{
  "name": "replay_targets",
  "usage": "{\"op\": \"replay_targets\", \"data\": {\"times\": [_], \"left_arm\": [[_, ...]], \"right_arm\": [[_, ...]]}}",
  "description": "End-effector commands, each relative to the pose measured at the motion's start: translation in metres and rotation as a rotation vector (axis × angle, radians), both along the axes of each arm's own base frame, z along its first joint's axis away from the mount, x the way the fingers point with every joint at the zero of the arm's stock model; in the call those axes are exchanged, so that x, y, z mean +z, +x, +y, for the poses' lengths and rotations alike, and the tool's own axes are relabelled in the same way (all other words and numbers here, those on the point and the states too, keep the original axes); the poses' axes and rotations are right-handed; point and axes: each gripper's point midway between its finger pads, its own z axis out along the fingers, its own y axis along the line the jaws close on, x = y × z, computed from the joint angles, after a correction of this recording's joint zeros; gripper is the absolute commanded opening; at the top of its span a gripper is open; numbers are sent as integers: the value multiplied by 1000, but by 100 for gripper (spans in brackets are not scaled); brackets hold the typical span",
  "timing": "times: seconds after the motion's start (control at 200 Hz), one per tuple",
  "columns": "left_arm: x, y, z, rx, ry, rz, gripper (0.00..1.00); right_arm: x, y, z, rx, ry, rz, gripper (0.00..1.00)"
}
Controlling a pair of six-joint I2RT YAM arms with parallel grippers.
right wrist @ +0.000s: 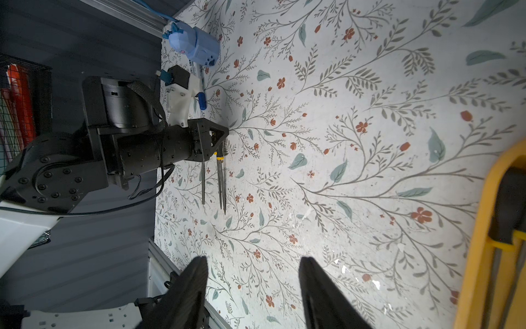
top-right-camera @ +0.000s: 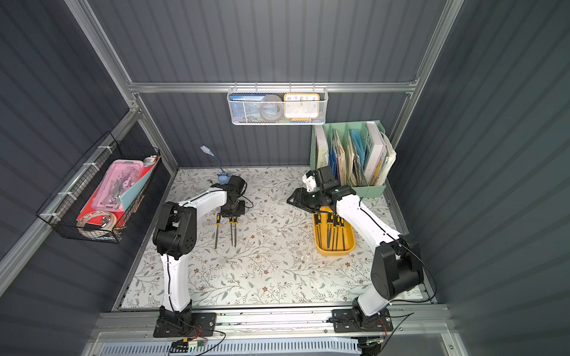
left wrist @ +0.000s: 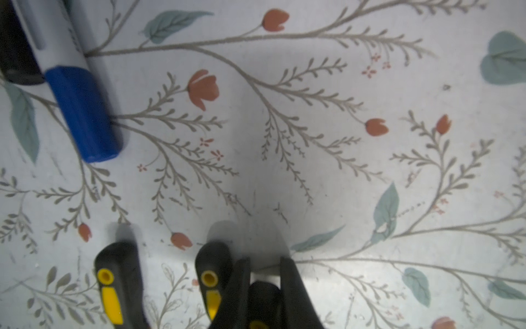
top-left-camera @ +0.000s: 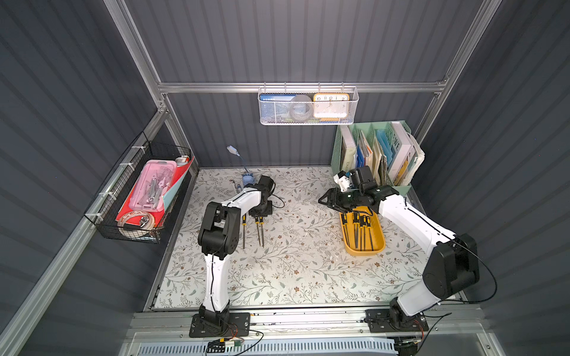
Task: Take the file tool out of the storage box
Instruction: Place the file tool at the center of the board, then adjust the file tool at the center of the board.
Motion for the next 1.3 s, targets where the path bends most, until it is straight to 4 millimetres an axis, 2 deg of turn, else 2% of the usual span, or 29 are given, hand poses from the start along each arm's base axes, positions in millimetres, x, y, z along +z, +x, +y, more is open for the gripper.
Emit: {"op": "replay_targets", "data": {"times": [0.0,0.085,0.31,0.405,0.515,0.62,0.665,0.73,0.795,0.881,0.966,1.141,1.296], "left_arm": [[-15,-16,16,-10,59,67,12],[-12,-12,14,-12,54,58,28],[5,2,11,-12,44,16,48],[21,11,8,-10,33,-21,51],[50,26,-1,-18,-13,-84,54],[80,37,-12,-33,-69,-133,56],[90,39,-14,-35,-81,-146,57],[100,38,-17,-17,-109,-161,58],[97,28,-9,21,-90,-139,58],[82,11,5,77,-77,-103,57],[70,0,8,113,-129,-90,55],[54,-7,14,160,-161,-79,53],[49,-5,20,184,-189,-85,52]], "right_arm": [[-11,-4,1,12,-10,28,57],[-11,-4,1,11,-12,27,57],[-9,-3,0,10,-16,24,57],[-8,-4,-2,7,-22,17,57],[-6,-2,-8,-20,-54,-1,57],[-7,3,-27,-92,-121,-6,55],[-11,5,-41,-141,-160,7,53],[-15,7,-56,-191,-170,34,49],[-15,7,-62,-195,-154,46,46],[-15,4,-65,-189,-161,40,44],[-20,1,-65,-182,-163,51,44],[-30,-2,-61,-157,-153,79,44],[-34,-3,-62,-144,-171,88,44]]}}
